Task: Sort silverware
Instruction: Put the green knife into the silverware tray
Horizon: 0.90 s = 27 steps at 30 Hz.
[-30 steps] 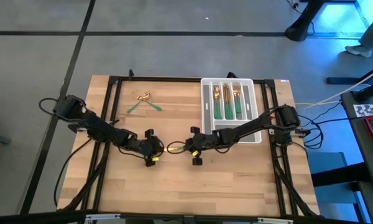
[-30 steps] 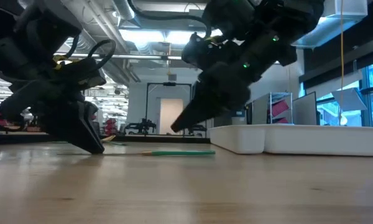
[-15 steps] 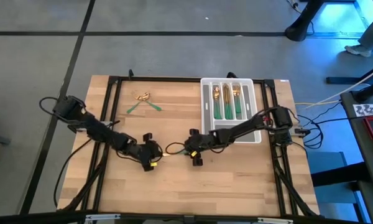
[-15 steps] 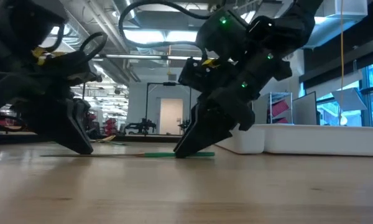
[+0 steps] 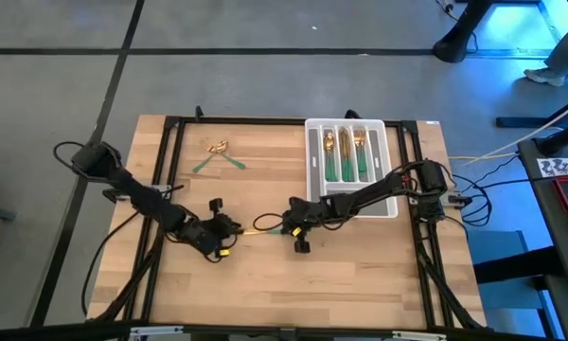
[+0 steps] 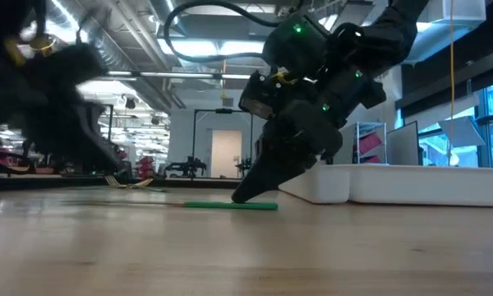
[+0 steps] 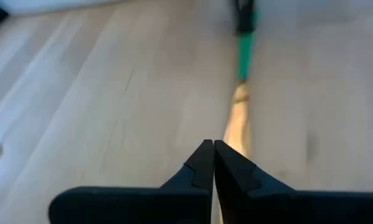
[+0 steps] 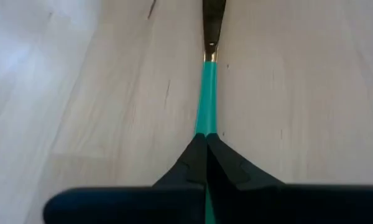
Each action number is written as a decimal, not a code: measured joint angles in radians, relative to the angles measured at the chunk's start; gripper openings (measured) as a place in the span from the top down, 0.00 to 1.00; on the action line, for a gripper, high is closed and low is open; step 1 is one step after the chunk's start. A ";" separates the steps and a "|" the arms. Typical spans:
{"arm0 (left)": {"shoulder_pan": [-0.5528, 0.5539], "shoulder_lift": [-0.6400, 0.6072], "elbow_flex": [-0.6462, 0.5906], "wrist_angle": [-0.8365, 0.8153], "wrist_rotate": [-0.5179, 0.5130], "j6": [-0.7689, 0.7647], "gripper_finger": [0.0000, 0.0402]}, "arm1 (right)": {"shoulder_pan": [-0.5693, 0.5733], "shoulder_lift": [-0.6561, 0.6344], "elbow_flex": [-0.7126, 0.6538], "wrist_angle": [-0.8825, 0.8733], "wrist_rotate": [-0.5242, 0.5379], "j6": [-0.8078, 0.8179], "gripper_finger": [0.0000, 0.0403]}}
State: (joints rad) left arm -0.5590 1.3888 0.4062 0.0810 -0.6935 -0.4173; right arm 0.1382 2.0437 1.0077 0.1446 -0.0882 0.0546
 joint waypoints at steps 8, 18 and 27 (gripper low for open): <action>-0.032 -0.017 0.000 0.089 0.015 0.167 0.78 | 0.046 0.014 -0.019 0.192 0.063 0.071 1.00; 0.089 0.128 0.002 0.278 0.162 0.115 0.52 | 0.139 0.012 -0.020 0.283 0.268 0.061 1.00; 0.171 0.275 0.005 0.444 0.432 0.189 0.51 | 0.145 -0.017 0.043 0.324 0.305 -0.045 1.00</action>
State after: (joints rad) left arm -0.3883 1.6639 0.4116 0.5250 -0.2618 -0.2283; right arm 0.2836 2.0267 1.0512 0.4686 0.2172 0.0092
